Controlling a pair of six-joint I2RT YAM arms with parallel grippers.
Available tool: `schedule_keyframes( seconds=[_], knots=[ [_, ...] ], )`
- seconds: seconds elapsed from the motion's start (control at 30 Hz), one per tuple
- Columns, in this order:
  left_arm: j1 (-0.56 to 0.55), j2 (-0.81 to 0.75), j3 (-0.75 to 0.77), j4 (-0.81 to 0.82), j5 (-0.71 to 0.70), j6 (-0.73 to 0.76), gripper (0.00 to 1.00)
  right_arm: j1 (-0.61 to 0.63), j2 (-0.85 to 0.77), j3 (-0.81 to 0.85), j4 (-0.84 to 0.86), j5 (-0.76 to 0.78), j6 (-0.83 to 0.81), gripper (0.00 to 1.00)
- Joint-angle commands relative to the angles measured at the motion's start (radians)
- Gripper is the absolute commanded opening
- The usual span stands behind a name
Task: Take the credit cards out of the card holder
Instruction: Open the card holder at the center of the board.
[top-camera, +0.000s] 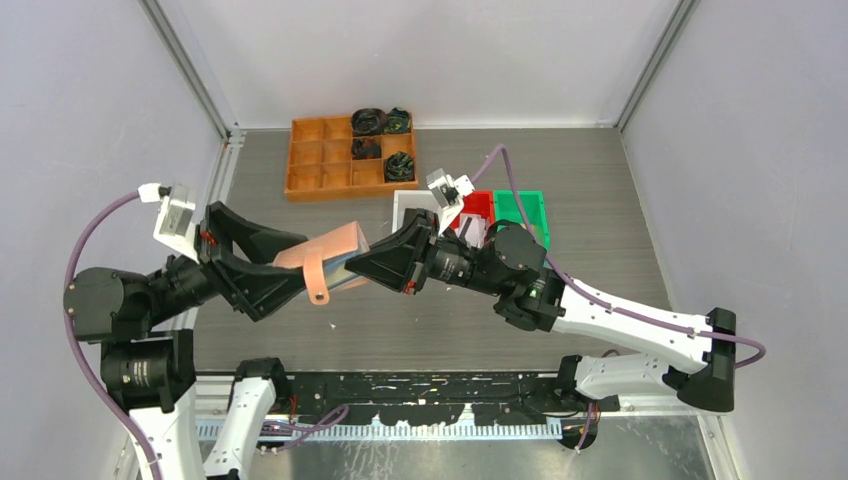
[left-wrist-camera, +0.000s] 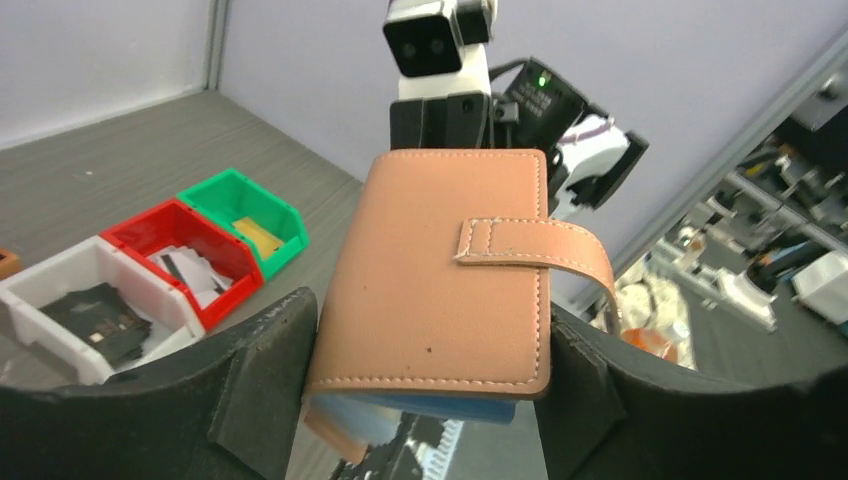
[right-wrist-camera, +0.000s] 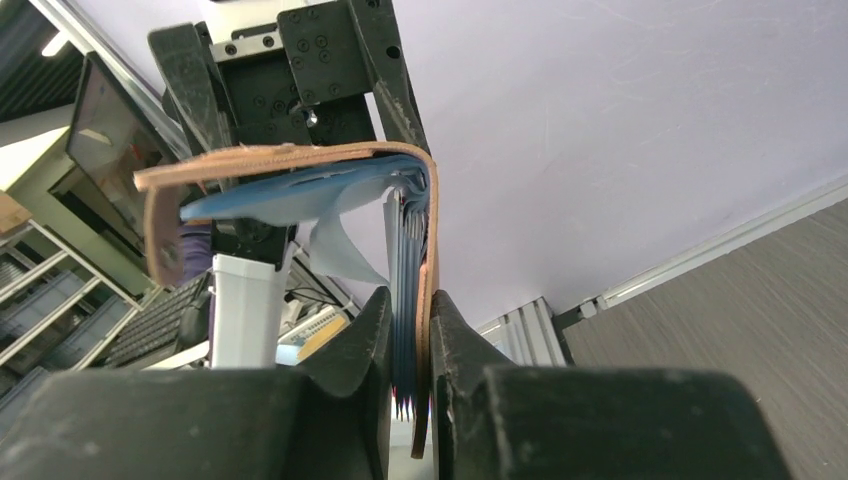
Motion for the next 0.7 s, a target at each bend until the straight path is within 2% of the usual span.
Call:
schedule_keyframes(
  seconds=[0.0,0.1,0.2,0.37,0.5,0.57,0.67],
  knots=[
    [-0.001,-0.030,0.017,-0.147,0.083,0.273,0.72,0.004,-0.061,0.082,0.036,0.017,0.022,0.01],
    [-0.001,-0.051,0.025,-0.245,0.073,0.423,0.71,0.004,-0.062,0.095,0.026,0.001,0.032,0.01],
    [-0.001,-0.075,0.015,-0.282,0.054,0.491,0.70,0.005,-0.049,0.108,0.033,-0.020,0.051,0.01],
    [-0.001,-0.090,0.027,-0.361,0.059,0.592,0.78,0.002,-0.057,0.122,0.022,-0.058,0.065,0.01],
    [-0.010,-0.074,0.081,-0.473,0.094,0.706,0.81,0.002,-0.093,0.152,-0.075,-0.078,0.039,0.01],
    [-0.010,-0.074,0.079,-0.438,0.080,0.682,0.79,0.001,-0.091,0.173,-0.124,-0.093,0.032,0.01],
    [-0.010,-0.089,0.056,-0.274,0.003,0.583,0.75,0.002,-0.066,0.204,-0.182,-0.129,0.037,0.01]
  ],
)
